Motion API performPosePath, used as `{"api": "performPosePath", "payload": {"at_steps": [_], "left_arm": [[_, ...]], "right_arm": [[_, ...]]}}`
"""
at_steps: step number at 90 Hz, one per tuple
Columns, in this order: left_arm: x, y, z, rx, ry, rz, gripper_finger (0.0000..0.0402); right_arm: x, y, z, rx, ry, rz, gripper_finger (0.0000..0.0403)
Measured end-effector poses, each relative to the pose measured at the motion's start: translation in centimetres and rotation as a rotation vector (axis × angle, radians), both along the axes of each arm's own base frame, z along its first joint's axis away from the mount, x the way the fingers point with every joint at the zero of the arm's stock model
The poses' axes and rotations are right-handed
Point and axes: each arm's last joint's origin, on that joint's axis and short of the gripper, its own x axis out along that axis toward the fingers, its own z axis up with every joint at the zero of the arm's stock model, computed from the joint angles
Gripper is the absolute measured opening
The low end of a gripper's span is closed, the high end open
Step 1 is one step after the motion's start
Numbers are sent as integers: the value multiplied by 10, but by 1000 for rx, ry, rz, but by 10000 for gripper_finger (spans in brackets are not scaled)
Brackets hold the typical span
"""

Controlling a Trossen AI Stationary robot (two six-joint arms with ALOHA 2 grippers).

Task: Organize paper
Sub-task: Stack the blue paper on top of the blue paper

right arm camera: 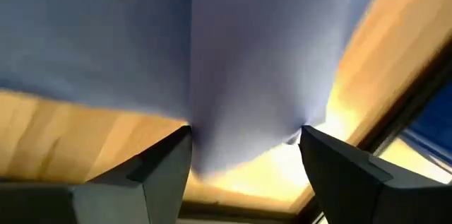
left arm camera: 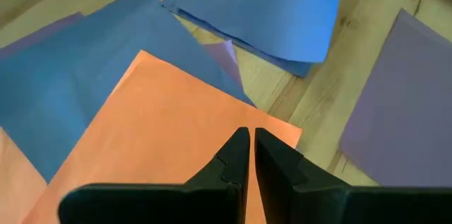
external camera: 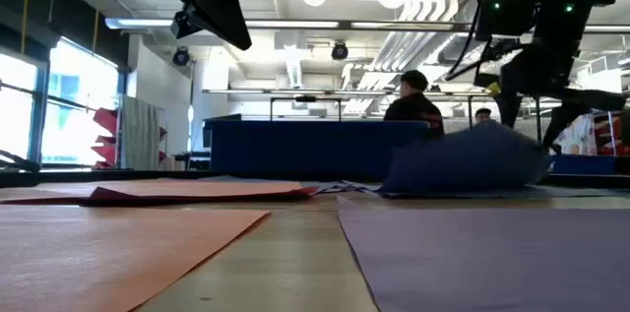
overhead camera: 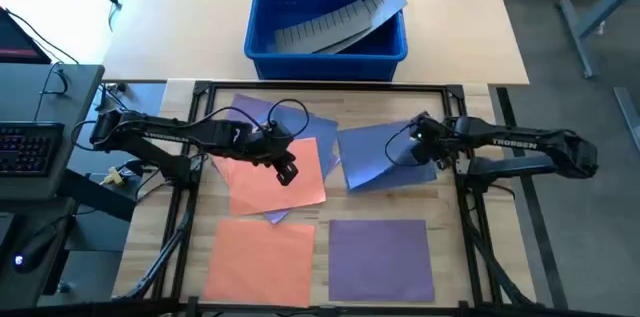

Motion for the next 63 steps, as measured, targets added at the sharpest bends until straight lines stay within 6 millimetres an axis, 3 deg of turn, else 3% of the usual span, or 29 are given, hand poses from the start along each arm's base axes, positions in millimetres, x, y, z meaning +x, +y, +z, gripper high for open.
{"api": "performPosePath", "payload": {"at_steps": [40,63], "left_arm": [[0,0,0,-8,-3,9,3],[2,9,-2,-27,-3,66,3]], "right_arm": [[-15,6,2,-211,139,-179,245],[-17,10,25,-122,108,-332,245]]}}
